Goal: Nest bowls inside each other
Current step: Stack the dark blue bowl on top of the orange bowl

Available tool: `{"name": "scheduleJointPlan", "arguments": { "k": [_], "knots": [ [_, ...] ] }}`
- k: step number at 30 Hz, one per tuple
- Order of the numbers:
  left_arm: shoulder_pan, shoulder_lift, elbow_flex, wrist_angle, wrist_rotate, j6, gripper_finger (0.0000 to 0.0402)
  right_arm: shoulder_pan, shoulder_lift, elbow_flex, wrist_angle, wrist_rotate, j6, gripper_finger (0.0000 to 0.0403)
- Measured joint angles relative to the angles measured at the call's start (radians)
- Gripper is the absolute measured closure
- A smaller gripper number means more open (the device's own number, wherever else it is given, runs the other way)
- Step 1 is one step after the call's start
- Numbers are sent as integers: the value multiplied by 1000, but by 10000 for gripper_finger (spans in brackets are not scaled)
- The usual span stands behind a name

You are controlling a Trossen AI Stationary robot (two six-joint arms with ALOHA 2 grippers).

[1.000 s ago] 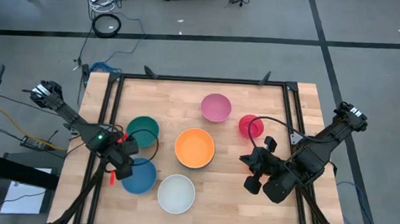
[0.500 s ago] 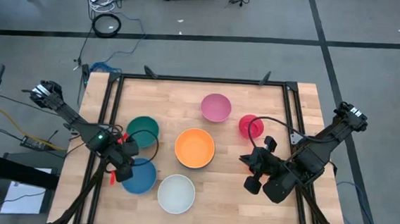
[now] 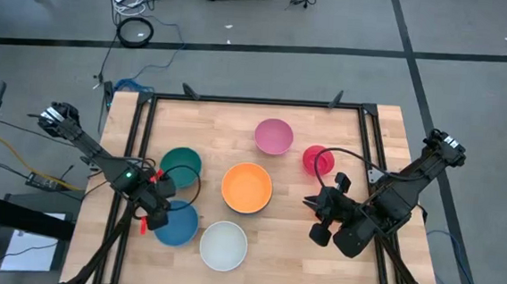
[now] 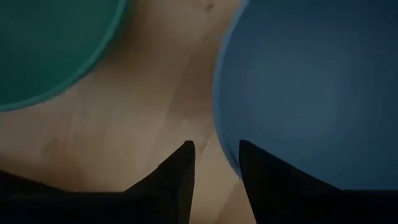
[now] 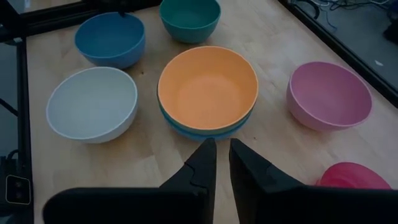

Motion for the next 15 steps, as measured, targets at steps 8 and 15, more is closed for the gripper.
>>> {"name": "scheduleJointPlan", "arguments": {
  "k": [8,15],
  "knots": [
    [0,0,0,41,-48,-3,267,0,0,0,1,0,0,369],
    [0,1,0,42,-71,-13,267,0,0,0,1,-1,1,369]
  ]
}}
